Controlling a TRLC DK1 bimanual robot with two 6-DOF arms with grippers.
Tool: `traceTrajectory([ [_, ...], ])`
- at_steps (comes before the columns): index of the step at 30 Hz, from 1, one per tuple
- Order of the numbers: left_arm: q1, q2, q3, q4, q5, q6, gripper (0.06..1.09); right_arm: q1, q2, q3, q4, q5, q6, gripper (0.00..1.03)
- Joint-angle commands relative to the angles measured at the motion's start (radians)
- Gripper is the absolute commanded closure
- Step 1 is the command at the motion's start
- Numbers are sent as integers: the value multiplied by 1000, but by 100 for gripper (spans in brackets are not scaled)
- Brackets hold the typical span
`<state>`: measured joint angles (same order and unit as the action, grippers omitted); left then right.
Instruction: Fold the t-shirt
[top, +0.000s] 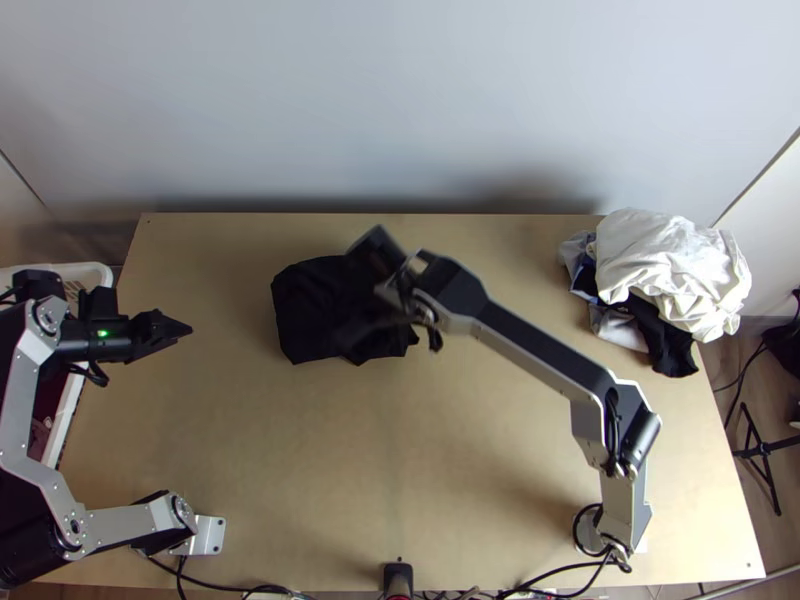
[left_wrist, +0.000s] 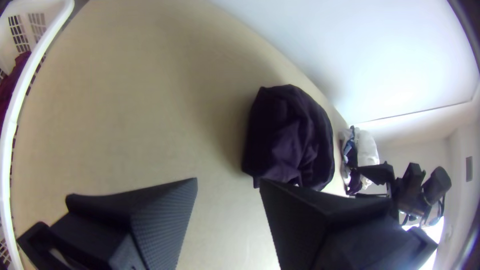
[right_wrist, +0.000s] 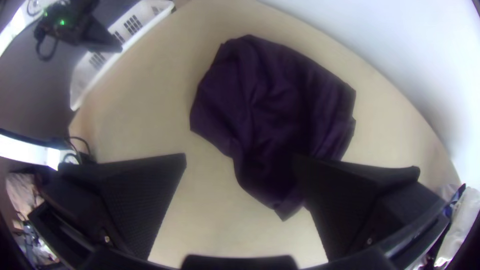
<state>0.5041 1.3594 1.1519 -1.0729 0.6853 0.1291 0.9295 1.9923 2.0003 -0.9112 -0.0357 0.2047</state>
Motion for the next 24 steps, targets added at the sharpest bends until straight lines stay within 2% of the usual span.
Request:
traceTrajectory([
  [1,56,-17,-18,10,0,27,44,152,-58,-176,41,355,-168,5],
  [2,62,-19,-21,18,-1,29,44,175,-58,-202,52,395,-191,5],
  [7,103,-36,-15,44,-1,32,44,233,-107,-321,178,422,-298,4],
  [11,128,-37,-9,47,-1,33,44,235,-72,-327,193,458,-380,4],
  [14,134,-45,-15,47,-1,35,40,252,-50,-331,204,459,-433,4],
  [19,132,-54,-8,47,-1,32,40,272,33,-331,244,458,-524,4],
  [20,131,-54,-4,47,0,27,39,270,46,-331,258,458,-545,4],
  [23,134,-54,5,47,0,17,24,267,91,-327,291,459,-602,4],
  [24,136,-54,5,47,3,15,24,266,108,-319,301,458,-613,4],
])
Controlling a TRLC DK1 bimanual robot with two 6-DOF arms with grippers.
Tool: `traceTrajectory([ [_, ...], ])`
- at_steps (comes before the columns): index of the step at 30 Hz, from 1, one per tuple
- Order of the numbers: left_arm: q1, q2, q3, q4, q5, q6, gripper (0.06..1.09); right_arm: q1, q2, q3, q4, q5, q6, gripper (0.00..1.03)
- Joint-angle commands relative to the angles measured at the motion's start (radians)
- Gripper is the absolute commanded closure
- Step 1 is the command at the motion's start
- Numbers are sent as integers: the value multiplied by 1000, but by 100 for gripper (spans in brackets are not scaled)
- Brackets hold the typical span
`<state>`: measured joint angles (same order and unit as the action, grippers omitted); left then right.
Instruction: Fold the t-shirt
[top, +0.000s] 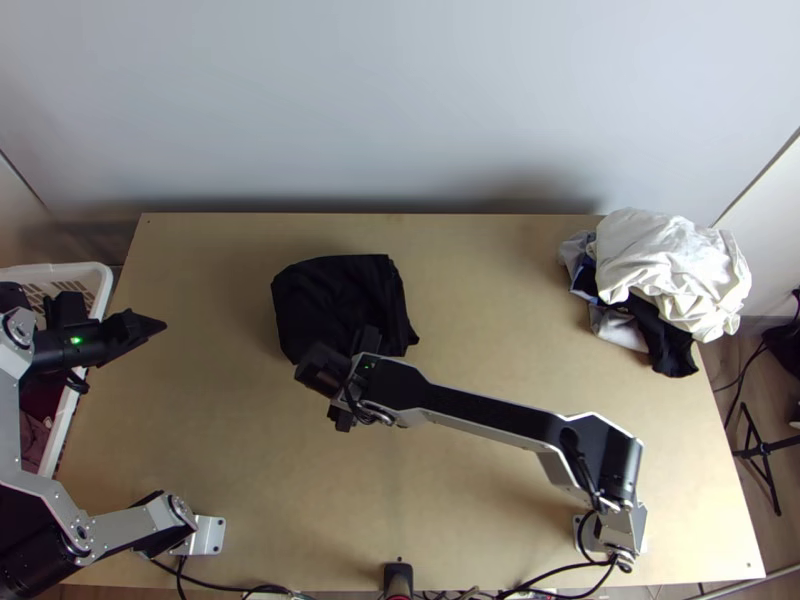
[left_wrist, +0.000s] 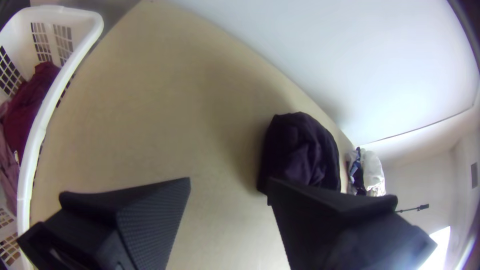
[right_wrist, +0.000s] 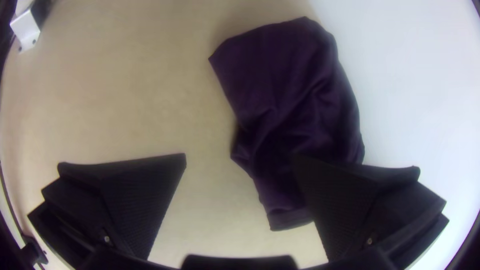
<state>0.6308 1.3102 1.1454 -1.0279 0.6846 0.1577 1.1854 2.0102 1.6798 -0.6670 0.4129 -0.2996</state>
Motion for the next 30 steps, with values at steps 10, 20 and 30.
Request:
traceTrajectory([
  [10,17,-8,5,-1,24,-6,12,-1,197,115,69,7,-124,4],
  [20,17,-22,20,-4,55,-20,12,-24,282,193,72,7,-128,4],
  [30,17,-32,33,-20,59,-17,12,-90,349,219,110,9,-167,4],
])
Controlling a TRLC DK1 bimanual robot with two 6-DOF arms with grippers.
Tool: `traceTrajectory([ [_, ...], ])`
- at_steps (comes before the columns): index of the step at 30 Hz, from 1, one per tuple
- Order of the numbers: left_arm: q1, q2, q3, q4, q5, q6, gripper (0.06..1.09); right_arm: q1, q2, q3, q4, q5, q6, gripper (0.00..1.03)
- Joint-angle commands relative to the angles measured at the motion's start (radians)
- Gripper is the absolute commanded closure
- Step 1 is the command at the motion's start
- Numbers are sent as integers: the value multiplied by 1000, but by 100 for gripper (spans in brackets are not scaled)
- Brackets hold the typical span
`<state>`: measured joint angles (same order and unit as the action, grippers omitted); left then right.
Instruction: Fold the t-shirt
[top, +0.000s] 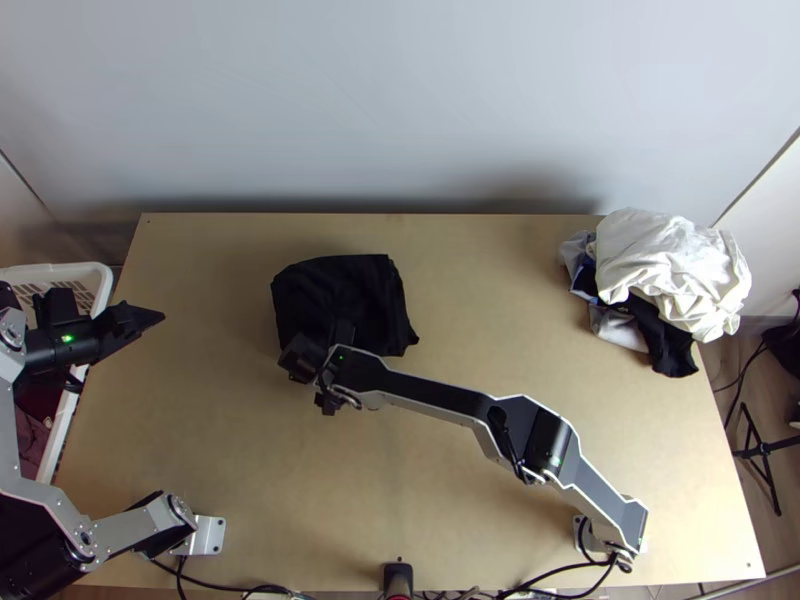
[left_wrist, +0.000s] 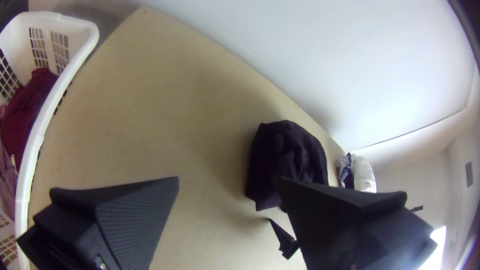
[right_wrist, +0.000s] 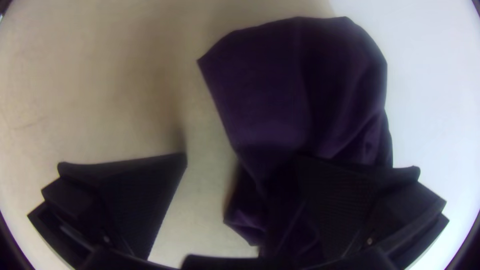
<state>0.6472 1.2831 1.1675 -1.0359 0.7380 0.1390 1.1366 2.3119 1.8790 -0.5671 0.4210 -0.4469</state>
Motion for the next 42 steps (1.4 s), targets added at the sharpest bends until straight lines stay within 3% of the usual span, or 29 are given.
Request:
traceTrajectory([
  [1,0,-5,12,-13,9,2,12,-49,52,20,16,1,-22,5],
  [18,-35,-7,14,-27,18,-13,12,-161,83,42,55,35,-67,6],
  [25,-27,-25,8,-27,18,-10,12,-156,67,35,27,38,-70,34],
  [26,-26,-30,9,-27,17,-9,12,-150,49,26,24,38,-65,45],
  [28,-21,-38,11,-27,17,-6,12,-147,15,-4,21,28,-69,83],
  [29,-21,-38,11,-27,17,-4,12,-147,3,-12,21,22,-69,96],
  [32,-20,-38,11,-27,18,-3,12,-144,-71,-86,32,10,-72,99],
  [36,-21,-38,6,-32,18,-3,12,-141,-198,-248,205,10,-101,100],
  [42,-21,-42,4,-32,18,-3,12,-144,-301,-277,204,13,-113,100],
])
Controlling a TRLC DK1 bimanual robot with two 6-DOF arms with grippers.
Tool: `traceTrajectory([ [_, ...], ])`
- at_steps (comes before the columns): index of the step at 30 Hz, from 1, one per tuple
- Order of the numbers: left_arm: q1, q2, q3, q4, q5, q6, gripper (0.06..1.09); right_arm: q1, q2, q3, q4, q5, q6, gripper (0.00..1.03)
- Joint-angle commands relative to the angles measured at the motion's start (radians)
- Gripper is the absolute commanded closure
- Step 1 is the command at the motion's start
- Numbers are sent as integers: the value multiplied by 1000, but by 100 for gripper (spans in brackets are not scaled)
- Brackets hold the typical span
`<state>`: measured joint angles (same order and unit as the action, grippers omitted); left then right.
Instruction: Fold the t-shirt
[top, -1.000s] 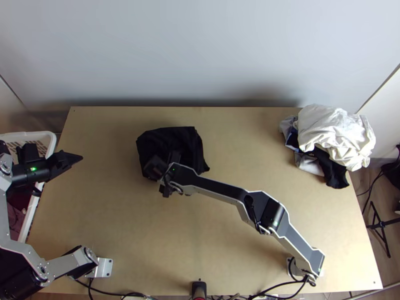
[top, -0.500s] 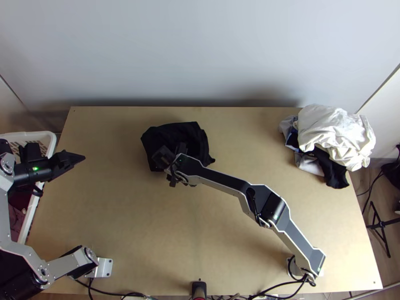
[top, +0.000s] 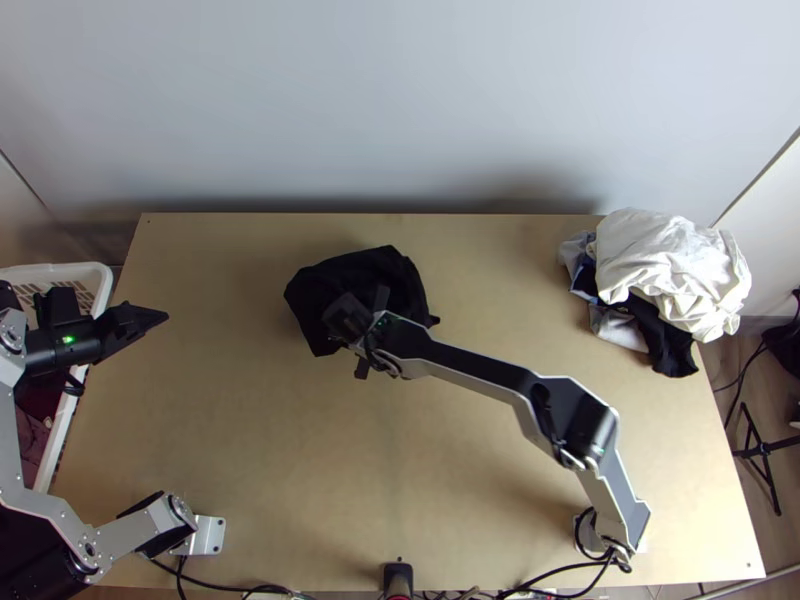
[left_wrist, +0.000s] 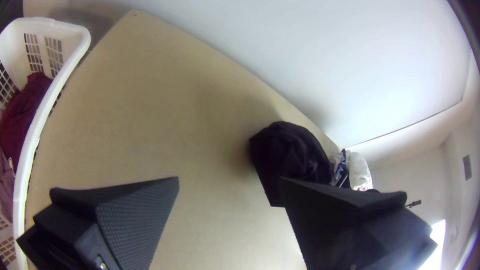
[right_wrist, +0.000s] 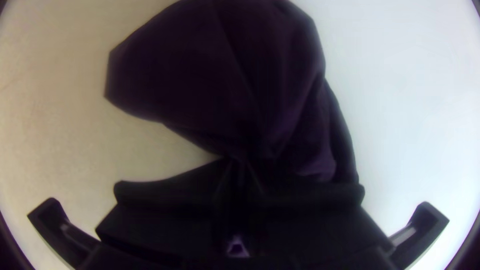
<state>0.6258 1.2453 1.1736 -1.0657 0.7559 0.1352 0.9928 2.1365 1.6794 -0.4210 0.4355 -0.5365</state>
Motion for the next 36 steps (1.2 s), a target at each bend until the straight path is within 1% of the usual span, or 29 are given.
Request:
traceTrajectory([
  [1,0,-4,-3,-2,0,1,12,-5,-135,-73,64,9,-29,100],
  [5,-9,-7,-6,-2,0,-5,12,-11,-184,-61,73,35,-51,100],
  [14,-20,-14,-35,-2,-1,4,12,-45,-276,-87,73,78,-42,100],
  [18,-20,-14,-35,-2,-1,7,12,-94,-309,-109,85,115,-40,100],
  [21,-20,-15,-35,-2,-1,7,12,-138,-334,-126,131,154,-79,100],
  [24,-23,-14,-37,-2,-1,7,12,-203,-365,-142,163,166,-122,100],
  [28,-31,-15,-40,-2,-1,3,12,-295,-417,-221,254,170,-224,100],
  [32,-46,-20,-48,-2,-1,-6,12,-385,-446,-239,261,170,-255,100],
  [36,-58,-35,-63,0,0,-11,12,-460,-484,-228,312,169,-306,100],
])
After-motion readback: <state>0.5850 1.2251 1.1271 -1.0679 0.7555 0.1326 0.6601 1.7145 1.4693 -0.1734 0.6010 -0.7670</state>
